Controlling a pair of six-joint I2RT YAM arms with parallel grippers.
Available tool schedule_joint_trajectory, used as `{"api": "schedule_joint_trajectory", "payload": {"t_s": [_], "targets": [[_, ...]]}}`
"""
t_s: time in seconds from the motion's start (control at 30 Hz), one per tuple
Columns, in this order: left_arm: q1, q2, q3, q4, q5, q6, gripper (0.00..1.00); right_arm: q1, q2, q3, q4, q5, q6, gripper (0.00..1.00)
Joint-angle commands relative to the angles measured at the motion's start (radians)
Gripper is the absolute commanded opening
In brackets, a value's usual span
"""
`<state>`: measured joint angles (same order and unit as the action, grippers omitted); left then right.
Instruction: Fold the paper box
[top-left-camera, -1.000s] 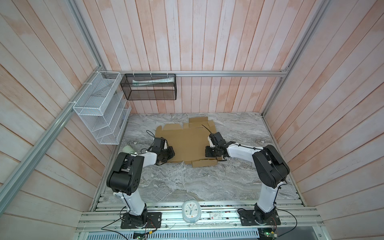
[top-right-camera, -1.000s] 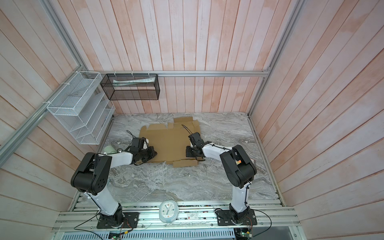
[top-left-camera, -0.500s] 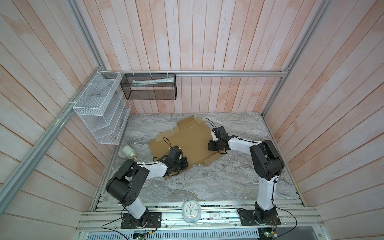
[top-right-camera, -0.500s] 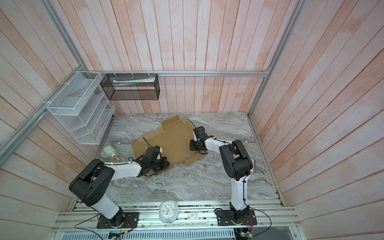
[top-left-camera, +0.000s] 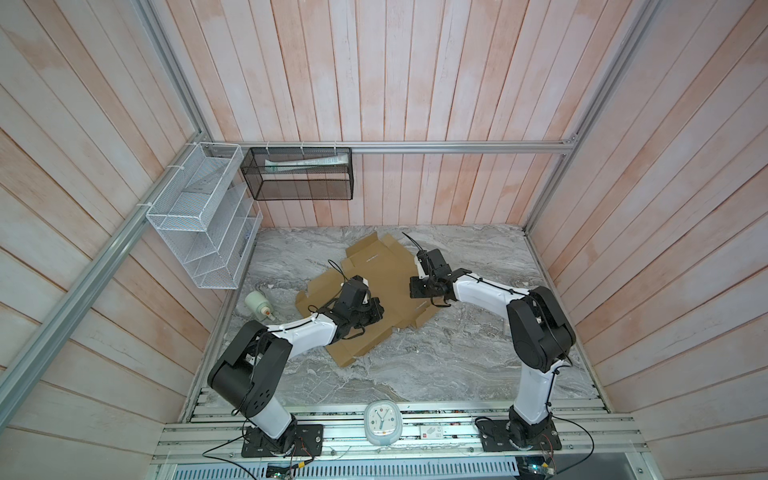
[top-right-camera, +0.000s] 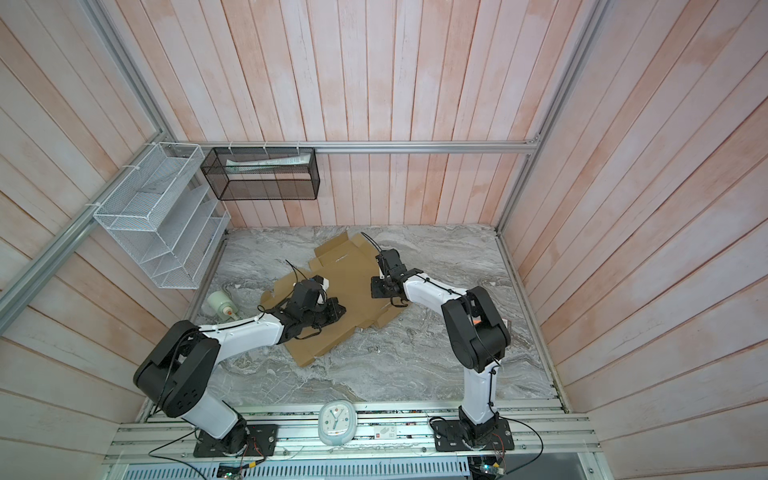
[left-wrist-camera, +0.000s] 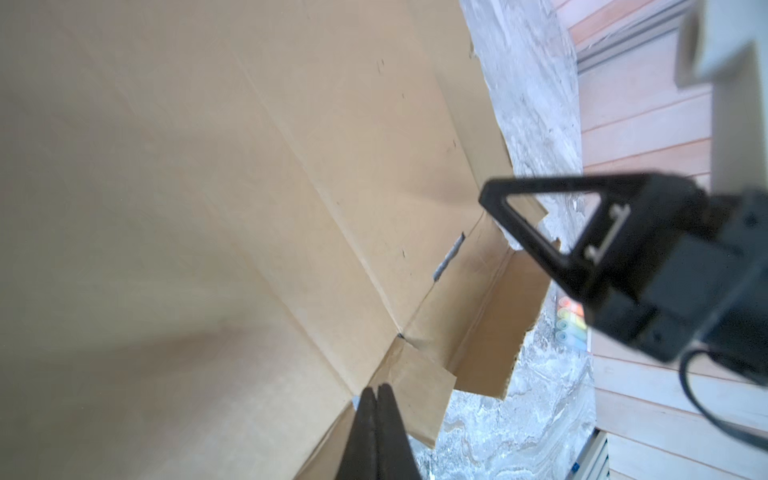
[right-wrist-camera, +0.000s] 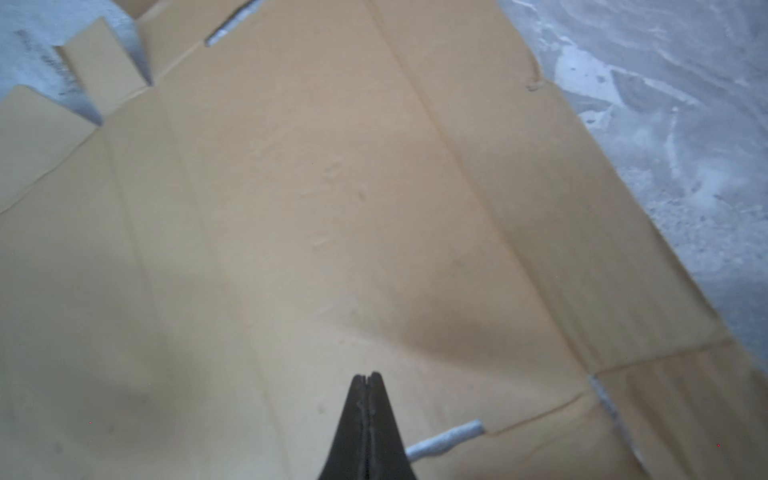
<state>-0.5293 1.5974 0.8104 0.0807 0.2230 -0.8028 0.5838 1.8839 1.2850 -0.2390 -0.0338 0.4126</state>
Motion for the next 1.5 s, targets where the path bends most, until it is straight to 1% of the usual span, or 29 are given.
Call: {"api": "schedule_joint_trajectory", "payload": {"t_s": [0.0,0.1,0.2,0.33,0.5,0.77,1.07,1.27,1.47], "targets": [[0.09,-0.07,-0.03,-0.066,-0.012,0.075,0.0,0.058,-0.064,-0.06,0.004,0.04,0.061,0.04],[0.17,-0.111,-0.072,-0.08,0.007,0.106,0.0,0.09,-0.084,-0.092,0.006,0.046,0.083,0.04],[0.219,-0.129,-0.1,-0.087,0.016,0.133,0.0,0.096,-0.091,-0.119,0.003,0.052,0.092,0.04],[0.245,-0.116,-0.126,-0.073,0.01,0.145,0.0,0.094,-0.085,-0.138,-0.01,0.077,0.091,0.03],[0.264,-0.073,-0.151,-0.031,0.021,0.125,0.0,0.094,-0.109,-0.172,-0.03,0.092,0.097,0.04],[0.264,-0.049,-0.172,-0.016,0.02,0.12,0.0,0.089,-0.183,-0.305,-0.06,0.12,0.123,0.03],[0.257,-0.061,-0.207,-0.012,0.028,0.104,0.0,0.079,-0.197,-0.388,-0.048,0.118,0.147,0.03],[0.193,-0.066,-0.238,-0.015,-0.017,0.073,0.0,0.039,-0.163,-0.403,-0.03,0.106,0.142,0.03],[0.116,-0.049,-0.259,0.001,-0.024,0.029,0.0,-0.03,-0.115,-0.362,-0.028,0.091,0.081,0.03]]}}
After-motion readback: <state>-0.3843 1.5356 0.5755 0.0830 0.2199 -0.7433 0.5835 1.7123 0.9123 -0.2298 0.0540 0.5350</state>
